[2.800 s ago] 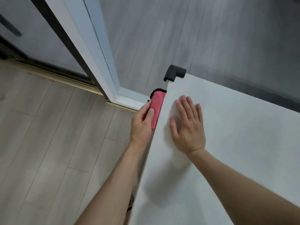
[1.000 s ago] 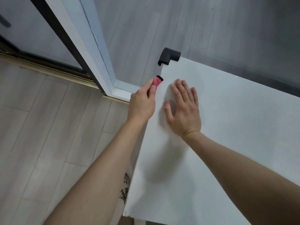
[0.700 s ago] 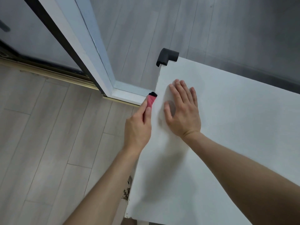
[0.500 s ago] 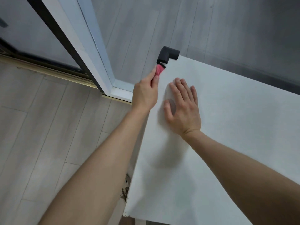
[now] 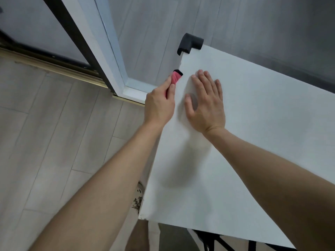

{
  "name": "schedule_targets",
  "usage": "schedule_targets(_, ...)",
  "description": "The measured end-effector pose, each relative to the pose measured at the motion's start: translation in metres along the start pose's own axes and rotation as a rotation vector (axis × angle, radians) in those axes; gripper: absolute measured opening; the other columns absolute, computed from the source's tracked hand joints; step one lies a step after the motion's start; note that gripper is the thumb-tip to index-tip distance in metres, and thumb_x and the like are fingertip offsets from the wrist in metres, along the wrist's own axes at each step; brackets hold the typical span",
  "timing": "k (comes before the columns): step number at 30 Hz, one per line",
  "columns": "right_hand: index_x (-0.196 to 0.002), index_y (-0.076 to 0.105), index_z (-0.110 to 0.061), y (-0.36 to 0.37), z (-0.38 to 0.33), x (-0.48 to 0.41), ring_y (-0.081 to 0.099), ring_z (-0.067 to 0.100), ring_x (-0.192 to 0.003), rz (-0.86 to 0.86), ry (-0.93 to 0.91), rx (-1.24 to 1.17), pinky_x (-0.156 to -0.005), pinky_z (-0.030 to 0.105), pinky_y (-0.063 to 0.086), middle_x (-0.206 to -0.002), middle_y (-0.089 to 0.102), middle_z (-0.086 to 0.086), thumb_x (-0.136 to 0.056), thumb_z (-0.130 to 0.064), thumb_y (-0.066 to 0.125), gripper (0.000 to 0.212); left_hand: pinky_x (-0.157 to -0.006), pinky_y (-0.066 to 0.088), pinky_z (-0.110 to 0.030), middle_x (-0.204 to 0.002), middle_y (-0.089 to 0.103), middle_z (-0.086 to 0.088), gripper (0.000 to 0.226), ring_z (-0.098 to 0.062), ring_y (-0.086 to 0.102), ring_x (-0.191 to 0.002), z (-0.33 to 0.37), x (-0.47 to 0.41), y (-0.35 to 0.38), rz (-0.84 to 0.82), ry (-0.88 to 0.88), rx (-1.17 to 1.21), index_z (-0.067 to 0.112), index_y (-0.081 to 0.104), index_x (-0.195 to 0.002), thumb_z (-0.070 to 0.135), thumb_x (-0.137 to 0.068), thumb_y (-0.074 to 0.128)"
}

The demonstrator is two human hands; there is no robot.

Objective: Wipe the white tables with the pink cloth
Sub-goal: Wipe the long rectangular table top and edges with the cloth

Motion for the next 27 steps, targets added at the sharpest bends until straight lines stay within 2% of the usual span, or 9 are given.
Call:
schedule_targets(5, -0.165, 0.041, -0.014, 0.002, -0.001, -0.001, 0.021, 0.022, -0.166, 0.001, -0.002, -0.004, -0.136, 0.050, 0.011, -0.175, 0.032, 0.006, -0.106, -0.042, 0.043, 0.064, -0.079, 0.049, -0.020, -0.118, 0.082, 0.004, 0.041, -0.012, 0.072, -0.098, -0.038, 0.083, -0.022, 0.038, 0.003, 0.035, 0.034, 0.062, -0.153, 0.034, -0.113, 0.056)
schedule_targets(7, -0.165, 0.041, -0.015, -0.001, -0.002, 0.001, 0.020, 0.023, -0.166, -0.016, -0.004, 0.030, -0.136, 0.051, 0.009, -0.176, 0.031, 0.006, -0.108, -0.042, 0.042, 0.063, -0.073, 0.047, -0.008, -0.113, 0.079, 0.013, 0.040, 0.002, 0.070, -0.086, -0.058, 0.127, -0.034, 0.014, -0.038, 0.022, 0.030, 0.063, -0.152, 0.034, -0.112, 0.060)
schedule_targets(10, -0.165, 0.039, -0.016, -0.009, -0.009, 0.004, 0.016, 0.027, -0.167, -0.075, 0.008, 0.147, -0.134, 0.056, 0.005, -0.177, 0.028, 0.008, -0.112, -0.041, 0.034, 0.059, -0.079, 0.043, 0.004, -0.126, 0.070, 0.021, 0.042, 0.028, 0.061, -0.093, -0.069, 0.176, -0.050, -0.065, -0.061, 0.006, 0.026, 0.062, -0.153, 0.034, -0.111, 0.062)
schedule_targets(12, -0.161, 0.043, -0.014, -0.015, -0.020, 0.013, 0.014, 0.028, -0.167, -0.089, 0.051, 0.152, -0.134, 0.059, 0.005, -0.177, 0.027, 0.009, -0.114, -0.037, 0.031, 0.054, -0.078, 0.046, 0.000, -0.123, 0.077, 0.015, 0.041, 0.022, 0.064, -0.089, -0.066, 0.181, -0.058, -0.077, -0.068, -0.001, 0.030, 0.063, -0.152, 0.035, -0.111, 0.062)
schedule_targets(14, -0.152, 0.052, -0.014, -0.020, -0.034, 0.042, 0.017, 0.028, -0.166, -0.030, 0.129, 0.063, -0.134, 0.058, 0.008, -0.175, 0.032, 0.008, -0.112, -0.034, 0.035, 0.048, -0.077, 0.052, -0.018, -0.114, 0.082, -0.002, 0.040, 0.001, 0.069, -0.084, -0.058, 0.157, -0.055, -0.052, -0.066, -0.054, 0.034, 0.065, -0.150, 0.036, -0.111, 0.061)
schedule_targets(16, -0.154, 0.053, -0.016, -0.018, -0.048, 0.087, 0.020, 0.027, -0.166, 0.019, 0.161, -0.026, -0.134, 0.057, 0.011, -0.174, 0.034, 0.006, -0.110, -0.036, 0.041, 0.049, -0.082, 0.050, -0.025, -0.115, 0.082, -0.005, 0.040, -0.018, 0.073, -0.098, -0.039, 0.120, -0.044, -0.024, -0.043, -0.057, 0.035, 0.065, -0.150, 0.033, -0.111, 0.059)
schedule_targets(19, -0.167, 0.038, -0.015, -0.002, -0.059, 0.138, 0.012, 0.024, -0.168, -0.041, 0.116, -0.012, -0.135, 0.056, 0.008, -0.179, 0.023, 0.006, -0.111, -0.039, 0.045, 0.062, -0.088, 0.042, -0.005, -0.137, 0.076, 0.002, 0.040, -0.013, 0.069, -0.123, -0.018, 0.080, -0.029, 0.008, -0.022, 0.019, 0.028, 0.065, -0.151, 0.028, -0.112, 0.057)
schedule_targets(24, -0.170, 0.030, -0.014, 0.006, -0.060, 0.138, 0.008, 0.023, -0.168, -0.024, 0.134, 0.042, -0.135, 0.057, 0.007, -0.180, 0.018, 0.006, -0.109, -0.040, 0.042, 0.067, -0.073, 0.047, -0.006, -0.104, 0.078, 0.027, 0.039, 0.011, 0.067, -0.087, -0.066, 0.178, -0.052, 0.015, -0.030, 0.036, 0.031, 0.065, -0.150, 0.034, -0.112, 0.060)
schedule_targets(27, -0.170, 0.029, -0.013, 0.005, -0.061, 0.140, 0.007, 0.024, -0.168, -0.033, 0.124, 0.035, -0.135, 0.057, 0.006, -0.180, 0.016, 0.006, -0.110, -0.038, 0.044, 0.067, -0.088, 0.049, -0.001, -0.116, 0.062, 0.053, 0.041, 0.019, 0.067, -0.107, -0.088, 0.246, -0.066, -0.026, -0.042, 0.069, 0.027, 0.063, -0.152, 0.029, -0.111, 0.065)
Point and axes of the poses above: each hand's wrist, its own x-axis away from the middle knuckle, its own y-axis out of the palm, z = x × y, the point moved 3 cm from there along -x, towards the middle knuckle
